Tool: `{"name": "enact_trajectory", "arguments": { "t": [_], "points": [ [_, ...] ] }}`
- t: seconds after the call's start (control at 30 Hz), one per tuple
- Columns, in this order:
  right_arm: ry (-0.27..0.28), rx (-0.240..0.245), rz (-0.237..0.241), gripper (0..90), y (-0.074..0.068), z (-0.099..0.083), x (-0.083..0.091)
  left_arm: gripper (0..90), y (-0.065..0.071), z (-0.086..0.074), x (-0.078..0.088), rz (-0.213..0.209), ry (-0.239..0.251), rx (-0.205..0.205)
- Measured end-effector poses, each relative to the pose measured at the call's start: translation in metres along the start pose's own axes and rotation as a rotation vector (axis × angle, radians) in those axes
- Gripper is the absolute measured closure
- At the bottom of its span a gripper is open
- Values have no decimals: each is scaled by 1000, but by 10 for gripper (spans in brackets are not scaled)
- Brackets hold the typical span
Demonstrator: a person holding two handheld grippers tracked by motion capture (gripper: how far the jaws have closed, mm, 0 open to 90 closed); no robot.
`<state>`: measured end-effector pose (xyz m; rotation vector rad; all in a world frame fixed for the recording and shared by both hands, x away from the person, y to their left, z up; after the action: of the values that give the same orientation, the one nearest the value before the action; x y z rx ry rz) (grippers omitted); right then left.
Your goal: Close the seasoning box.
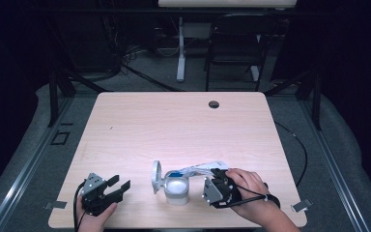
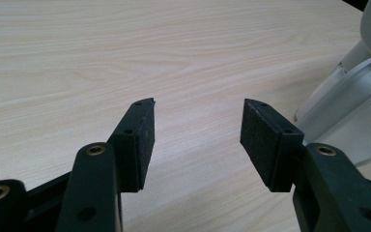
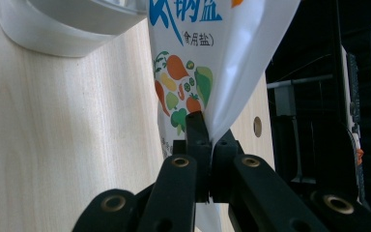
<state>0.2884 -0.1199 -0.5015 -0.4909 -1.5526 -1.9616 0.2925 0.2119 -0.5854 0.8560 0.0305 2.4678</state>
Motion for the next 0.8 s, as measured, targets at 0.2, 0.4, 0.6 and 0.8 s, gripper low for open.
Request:
{"name": "enact_trajectory", "arguments": {
  "t": [0.2,0.4,0.6,0.8],
  "points": [
    [28,-102,13,900,1,-4,1,465,-1,0,0,2,-2,1],
    [58,-203,29,900,-1,-11,-3,465,0,1,0,-2,-2,-1],
    [95,-325,56,900,-2,-19,-5,476,1,2,-1,-4,-2,-2],
    [147,-477,73,900,-1,-30,-9,474,2,3,-2,-3,-2,-4]
  ]
}}
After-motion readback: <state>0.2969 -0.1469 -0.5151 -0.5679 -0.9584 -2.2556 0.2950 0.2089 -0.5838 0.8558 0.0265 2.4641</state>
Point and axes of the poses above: each handheld gripper's, and its own axes: x roughly backward along the jaws, z roughly out of its top, y roughly to its right, the point moved 6 cm from there along -x, roughly forward along the jaws, and after that the axes turned 4 degrees about -y, right-handed, at the moved point
